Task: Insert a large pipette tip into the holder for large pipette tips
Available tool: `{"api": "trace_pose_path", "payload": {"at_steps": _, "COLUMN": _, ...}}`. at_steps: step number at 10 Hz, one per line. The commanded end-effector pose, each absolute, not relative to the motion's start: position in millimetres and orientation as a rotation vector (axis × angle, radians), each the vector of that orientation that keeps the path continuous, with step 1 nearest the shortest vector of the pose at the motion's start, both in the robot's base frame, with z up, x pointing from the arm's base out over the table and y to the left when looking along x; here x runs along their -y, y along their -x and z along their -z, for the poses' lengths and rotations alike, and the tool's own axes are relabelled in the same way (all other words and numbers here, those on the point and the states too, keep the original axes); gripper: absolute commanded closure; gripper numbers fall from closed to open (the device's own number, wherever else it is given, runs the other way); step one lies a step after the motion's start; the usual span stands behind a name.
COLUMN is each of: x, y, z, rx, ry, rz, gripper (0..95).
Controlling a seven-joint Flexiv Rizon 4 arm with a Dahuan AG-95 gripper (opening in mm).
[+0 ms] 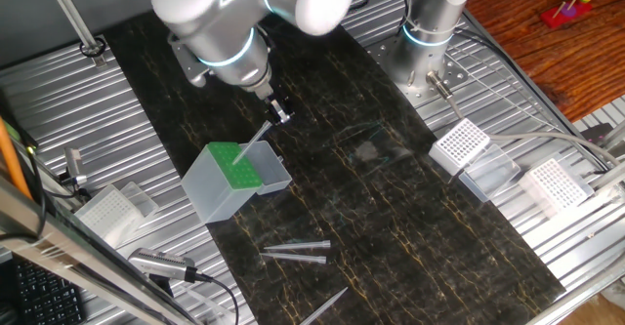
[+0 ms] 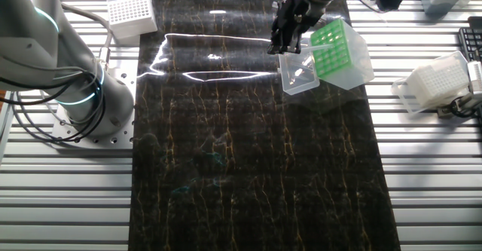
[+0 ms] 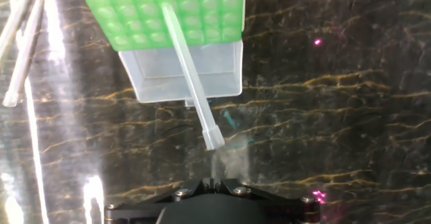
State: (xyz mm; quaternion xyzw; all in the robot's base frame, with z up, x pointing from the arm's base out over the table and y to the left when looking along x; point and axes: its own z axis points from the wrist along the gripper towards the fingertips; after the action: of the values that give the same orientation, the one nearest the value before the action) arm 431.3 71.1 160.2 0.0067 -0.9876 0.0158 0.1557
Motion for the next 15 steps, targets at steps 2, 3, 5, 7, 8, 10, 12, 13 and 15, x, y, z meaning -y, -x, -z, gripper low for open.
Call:
{"api": "trace_pose_path", "payload": {"at_steps": 2, "x": -60, "y": -425, "z": -157, "rx": 2.846, "ry": -0.041, "rz": -0.051, "gripper": 95.0}}
{"api": "trace_pose_path", "payload": {"at_steps": 3, "x": -57, "y": -423, "z": -155, "rx": 2.850, "ry": -0.048, "rz": -0.049, "gripper": 95.0}}
{"api": "trace_pose_path", "payload": {"at_steps": 5, "x": -53, "y": -425, "z": -157, "rx": 2.854, "ry": -0.047, "rz": -0.047, "gripper": 95.0}}
{"api": "trace_pose_path", "payload": {"at_steps": 7, "x": -53, "y": -433, "z": -159, "rx": 2.854, "ry": -0.048, "rz": -0.036, "gripper": 95.0}}
{"api": "trace_pose_path", "payload": {"at_steps": 8, "x": -53, "y": -436, "z": -160, "rx": 2.854, "ry": -0.045, "rz": -0.032, "gripper": 95.0}}
{"api": "trace_pose_path", "payload": {"at_steps": 10, "x": -53, "y": -446, "z": -163, "rx": 2.855, "ry": -0.044, "rz": -0.021, "gripper": 95.0}}
{"api": "trace_pose_path", "payload": {"at_steps": 12, "x": -53, "y": -454, "z": -166, "rx": 2.856, "ry": -0.042, "rz": 0.010, "gripper": 95.0}}
{"api": "trace_pose_path", "payload": {"at_steps": 13, "x": -54, "y": -457, "z": -167, "rx": 2.856, "ry": -0.047, "rz": 0.024, "gripper": 95.0}}
{"api": "trace_pose_path", "payload": {"at_steps": 15, "x": -54, "y": -457, "z": -167, "rx": 2.855, "ry": -0.046, "rz": 0.028, "gripper": 95.0}}
